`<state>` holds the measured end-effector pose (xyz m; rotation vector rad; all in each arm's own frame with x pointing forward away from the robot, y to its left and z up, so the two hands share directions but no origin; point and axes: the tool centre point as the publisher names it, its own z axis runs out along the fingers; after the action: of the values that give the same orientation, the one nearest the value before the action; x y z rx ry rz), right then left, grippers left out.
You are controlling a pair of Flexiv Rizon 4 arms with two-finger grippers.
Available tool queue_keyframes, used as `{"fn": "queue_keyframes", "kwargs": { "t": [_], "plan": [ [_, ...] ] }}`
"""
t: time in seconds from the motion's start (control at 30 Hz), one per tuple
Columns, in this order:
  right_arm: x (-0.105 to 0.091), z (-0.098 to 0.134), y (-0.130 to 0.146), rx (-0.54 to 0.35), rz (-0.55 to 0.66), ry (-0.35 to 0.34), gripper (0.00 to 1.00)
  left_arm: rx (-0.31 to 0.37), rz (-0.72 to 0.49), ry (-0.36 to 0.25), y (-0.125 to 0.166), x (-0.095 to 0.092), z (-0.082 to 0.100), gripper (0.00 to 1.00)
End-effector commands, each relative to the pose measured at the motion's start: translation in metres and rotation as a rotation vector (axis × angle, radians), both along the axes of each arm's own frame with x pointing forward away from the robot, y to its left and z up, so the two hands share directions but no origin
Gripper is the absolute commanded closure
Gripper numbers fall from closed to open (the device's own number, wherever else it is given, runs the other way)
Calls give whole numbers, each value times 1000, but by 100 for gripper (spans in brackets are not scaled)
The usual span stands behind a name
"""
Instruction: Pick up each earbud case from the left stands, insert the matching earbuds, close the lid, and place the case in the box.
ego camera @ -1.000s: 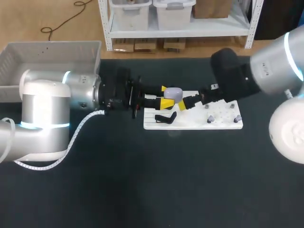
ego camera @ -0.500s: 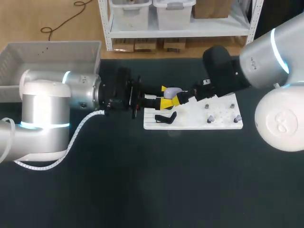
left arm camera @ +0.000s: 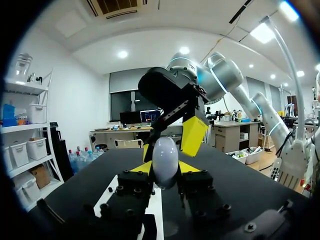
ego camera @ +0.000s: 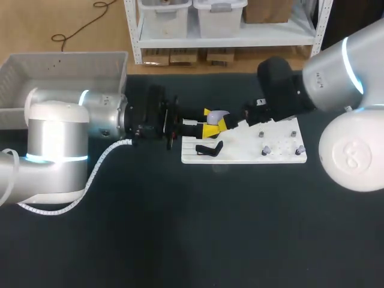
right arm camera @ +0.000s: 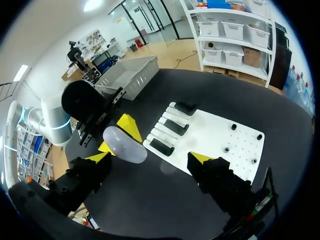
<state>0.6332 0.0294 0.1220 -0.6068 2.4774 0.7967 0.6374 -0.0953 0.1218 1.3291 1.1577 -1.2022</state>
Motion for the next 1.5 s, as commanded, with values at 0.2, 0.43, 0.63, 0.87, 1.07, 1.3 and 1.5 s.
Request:
{"fn": "queue_keyframes", "kwargs": {
  "t": [0.2,0.43,0.63,0.87,1.07,1.3,1.5],
  "plan": [
    [3,2,0,-7,-22,-19,0,-2,1,-1,0,0,-1,100],
    [10,9,-2,-4,-42,-43,0,-2,1,-1,0,0,-1,100],
    [13,26,-8,-1,-52,-97,0,-2,1,-1,0,0,-1,100],
    [10,43,-37,-68,-4,-136,0,-2,1,-1,0,0,-1,100],
    [7,41,-73,-183,-21,-101,0,-2,1,-1,0,0,-1,100],
    [1,30,-108,-305,-104,-55,0,-2,1,-1,0,0,-1,100],
    [-7,12,-132,-460,-117,-17,0,-2,1,-1,0,0,-1,100]
  ]
}}
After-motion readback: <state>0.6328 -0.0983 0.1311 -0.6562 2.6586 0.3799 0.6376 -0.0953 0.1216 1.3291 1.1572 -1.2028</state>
